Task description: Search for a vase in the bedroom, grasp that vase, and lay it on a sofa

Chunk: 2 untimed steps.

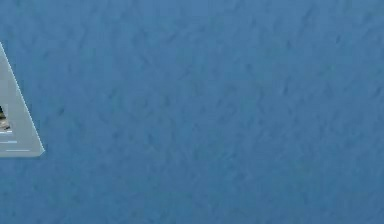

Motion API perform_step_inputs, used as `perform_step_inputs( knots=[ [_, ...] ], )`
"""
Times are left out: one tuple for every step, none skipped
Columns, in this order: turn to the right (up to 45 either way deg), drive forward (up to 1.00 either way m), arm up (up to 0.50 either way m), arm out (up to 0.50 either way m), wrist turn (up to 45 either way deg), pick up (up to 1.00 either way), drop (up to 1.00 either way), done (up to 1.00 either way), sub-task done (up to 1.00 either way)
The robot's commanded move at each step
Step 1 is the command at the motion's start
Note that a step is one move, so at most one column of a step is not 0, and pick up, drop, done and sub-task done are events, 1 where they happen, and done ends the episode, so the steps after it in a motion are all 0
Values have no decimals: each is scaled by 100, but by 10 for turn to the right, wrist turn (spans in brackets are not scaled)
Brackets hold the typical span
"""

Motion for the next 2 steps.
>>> perform_step_inputs(
  knots=[
    [-90,0,0,0,0,0,0,0,0],
    [450,0,0,0,0,0,0,0,0]
  ],
)
